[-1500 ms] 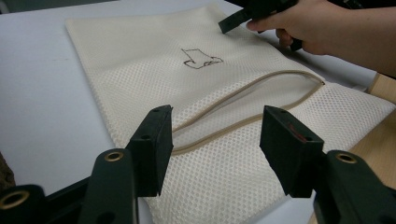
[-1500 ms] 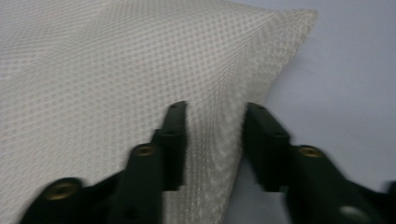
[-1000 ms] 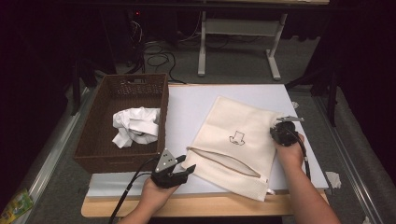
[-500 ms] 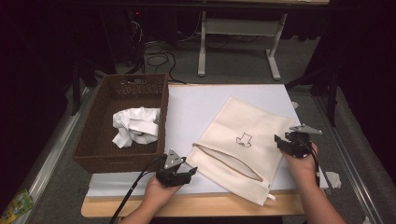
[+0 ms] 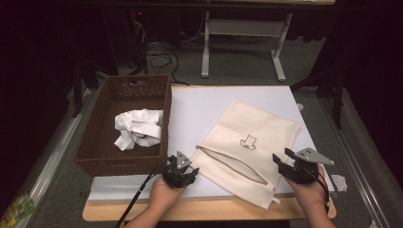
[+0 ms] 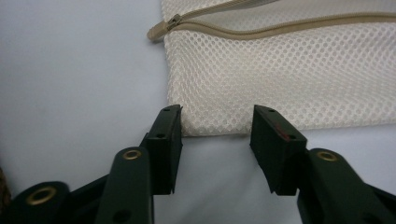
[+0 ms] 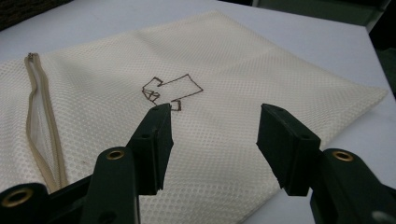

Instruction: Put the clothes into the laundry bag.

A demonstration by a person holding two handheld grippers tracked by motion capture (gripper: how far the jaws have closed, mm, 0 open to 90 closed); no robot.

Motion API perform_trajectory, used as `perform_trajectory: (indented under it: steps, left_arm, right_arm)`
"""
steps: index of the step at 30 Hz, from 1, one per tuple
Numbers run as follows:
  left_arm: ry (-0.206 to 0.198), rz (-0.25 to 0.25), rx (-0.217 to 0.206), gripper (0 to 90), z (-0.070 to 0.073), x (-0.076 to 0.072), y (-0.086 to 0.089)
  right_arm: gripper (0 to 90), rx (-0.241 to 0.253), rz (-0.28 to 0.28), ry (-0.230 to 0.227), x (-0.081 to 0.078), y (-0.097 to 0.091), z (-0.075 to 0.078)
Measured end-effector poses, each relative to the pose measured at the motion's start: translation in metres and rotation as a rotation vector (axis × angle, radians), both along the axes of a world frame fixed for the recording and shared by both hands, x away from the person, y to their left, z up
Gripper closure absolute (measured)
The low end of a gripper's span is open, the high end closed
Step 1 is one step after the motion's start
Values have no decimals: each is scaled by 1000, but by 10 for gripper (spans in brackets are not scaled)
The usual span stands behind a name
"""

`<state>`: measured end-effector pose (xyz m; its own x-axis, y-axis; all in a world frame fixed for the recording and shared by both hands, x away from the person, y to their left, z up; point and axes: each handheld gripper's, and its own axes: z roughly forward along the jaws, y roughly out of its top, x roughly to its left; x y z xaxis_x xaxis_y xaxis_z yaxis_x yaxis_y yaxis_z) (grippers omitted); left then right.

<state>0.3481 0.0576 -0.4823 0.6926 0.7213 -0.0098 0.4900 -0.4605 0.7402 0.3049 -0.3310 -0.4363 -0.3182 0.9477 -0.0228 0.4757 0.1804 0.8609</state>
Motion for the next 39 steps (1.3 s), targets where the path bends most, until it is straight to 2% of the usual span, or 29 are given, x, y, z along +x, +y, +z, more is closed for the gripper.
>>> perform_trajectory:
  steps: [1,4,5,7,9,10,12,15,18,21,22,23,24,25,26,28,29,30,31,32,33,35,36,37,39]
  left_arm:
    - [-2,-13,-3,570,0,1,0]
    - [-10,-36,-8,730,0,1,0]
    - [-12,-48,-6,868,0,1,0]
    - [-16,-41,4,900,0,3,0]
    - [-62,32,30,900,1,10,4]
    - [-62,32,30,900,1,10,4]
    - [-59,87,26,900,0,16,10]
    - [-64,85,19,900,1,14,10]
    - [-67,67,-16,830,3,11,8]
    - [-71,53,-32,750,5,8,5]
    - [-82,50,-38,655,4,8,3]
    - [-82,50,-38,607,4,8,3]
    - [-82,63,-39,607,4,9,1]
    - [-73,62,-58,565,3,11,-1]
    - [-65,60,-56,545,2,13,-4]
    - [-50,50,-7,514,1,17,-10]
    - [-44,47,20,523,1,18,-12]
    - [-38,47,16,584,1,18,-13]
    - [-22,49,-3,735,1,20,-13]
    - [-20,54,-6,735,1,21,-13]
    - [-30,50,-1,836,2,21,-12]
    - [-66,62,38,880,3,20,-12]
    - [-83,83,55,883,3,20,-12]
    - [-120,114,80,883,3,19,-12]
    - [-130,132,76,882,2,19,-10]
  right_arm:
    - [460,0,0,0,0,0,0]
    - [459,-8,1,-4,0,1,-1]
    - [460,-11,4,-2,0,1,-1]
    - [460,-7,3,5,-1,0,-3]
    - [460,-10,-3,8,-1,-1,-3]
    - [460,-10,-3,8,-1,-1,-3]
    - [460,-14,5,1,-2,0,-3]
    - [457,-14,10,5,-2,2,-3]
    - [452,-17,23,6,0,4,-4]
    - [449,-19,32,6,0,6,-4]
    - [448,-22,35,0,0,6,-4]
    - [448,-22,35,0,0,6,-4]
    - [448,-22,35,0,0,6,-4]
    - [447,-21,37,-2,0,6,-4]
    - [447,-18,36,1,0,7,-4]
    - [446,-18,38,5,0,8,-5]
    - [446,-20,36,7,0,9,-6]
    - [446,-22,39,9,0,9,-6]
    - [446,-21,36,11,0,10,-6]
    - [446,-21,36,11,0,10,-6]
    - [446,-21,36,13,0,10,-6]
    - [447,-20,35,12,0,10,-6]
    - [447,-18,35,12,0,11,-6]
    - [448,-23,41,9,0,11,-6]
    - [447,-21,40,11,0,11,-6]
